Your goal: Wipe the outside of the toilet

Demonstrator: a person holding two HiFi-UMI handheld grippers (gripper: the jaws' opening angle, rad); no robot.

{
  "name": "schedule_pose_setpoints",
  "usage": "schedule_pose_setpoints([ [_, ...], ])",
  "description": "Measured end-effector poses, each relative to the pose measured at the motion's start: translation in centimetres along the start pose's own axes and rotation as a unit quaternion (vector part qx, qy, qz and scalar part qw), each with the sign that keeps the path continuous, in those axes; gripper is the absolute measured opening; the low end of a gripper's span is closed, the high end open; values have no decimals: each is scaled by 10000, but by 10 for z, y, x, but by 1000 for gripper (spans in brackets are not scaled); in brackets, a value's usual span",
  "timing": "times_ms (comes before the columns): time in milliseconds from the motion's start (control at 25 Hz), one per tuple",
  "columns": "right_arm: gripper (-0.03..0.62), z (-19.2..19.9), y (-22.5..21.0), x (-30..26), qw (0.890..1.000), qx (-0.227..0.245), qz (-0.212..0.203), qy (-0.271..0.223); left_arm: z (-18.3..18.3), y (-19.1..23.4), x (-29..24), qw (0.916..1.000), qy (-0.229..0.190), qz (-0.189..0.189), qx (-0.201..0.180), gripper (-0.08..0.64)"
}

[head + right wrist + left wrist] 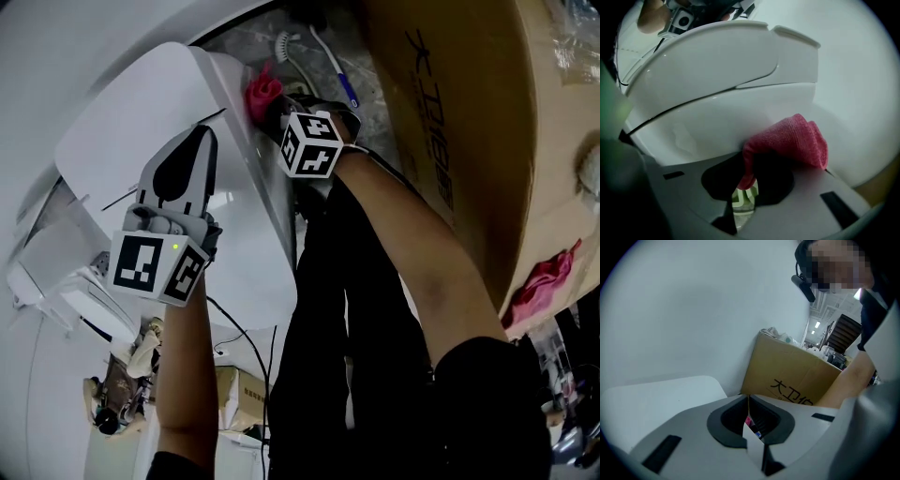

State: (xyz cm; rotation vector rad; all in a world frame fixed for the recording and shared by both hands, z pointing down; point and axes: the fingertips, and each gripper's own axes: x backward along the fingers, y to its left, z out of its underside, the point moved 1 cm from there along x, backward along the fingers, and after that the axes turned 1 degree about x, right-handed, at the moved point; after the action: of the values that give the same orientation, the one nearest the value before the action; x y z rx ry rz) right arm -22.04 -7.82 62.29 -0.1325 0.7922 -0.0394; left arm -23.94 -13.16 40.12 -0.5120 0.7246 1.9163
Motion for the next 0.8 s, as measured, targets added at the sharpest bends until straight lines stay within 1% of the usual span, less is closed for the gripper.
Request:
schedule_pose_setpoints([
  [120, 75, 7, 26, 1, 9999, -108, -15, -31, 10, -8, 9, 10000, -7, 23, 13, 18],
  [400, 77, 30, 86, 5, 9994, -338, 1, 34, 39, -32, 30, 9998, 81, 174, -17, 18],
  [600, 75, 42, 126, 8, 9985, -552, -32, -22, 61, -49, 43, 9994, 131, 316, -3, 18],
  [800, 75, 56, 167, 10, 9975, -711, -37, -3, 77, -59, 56, 9993, 114, 351, 30, 18],
])
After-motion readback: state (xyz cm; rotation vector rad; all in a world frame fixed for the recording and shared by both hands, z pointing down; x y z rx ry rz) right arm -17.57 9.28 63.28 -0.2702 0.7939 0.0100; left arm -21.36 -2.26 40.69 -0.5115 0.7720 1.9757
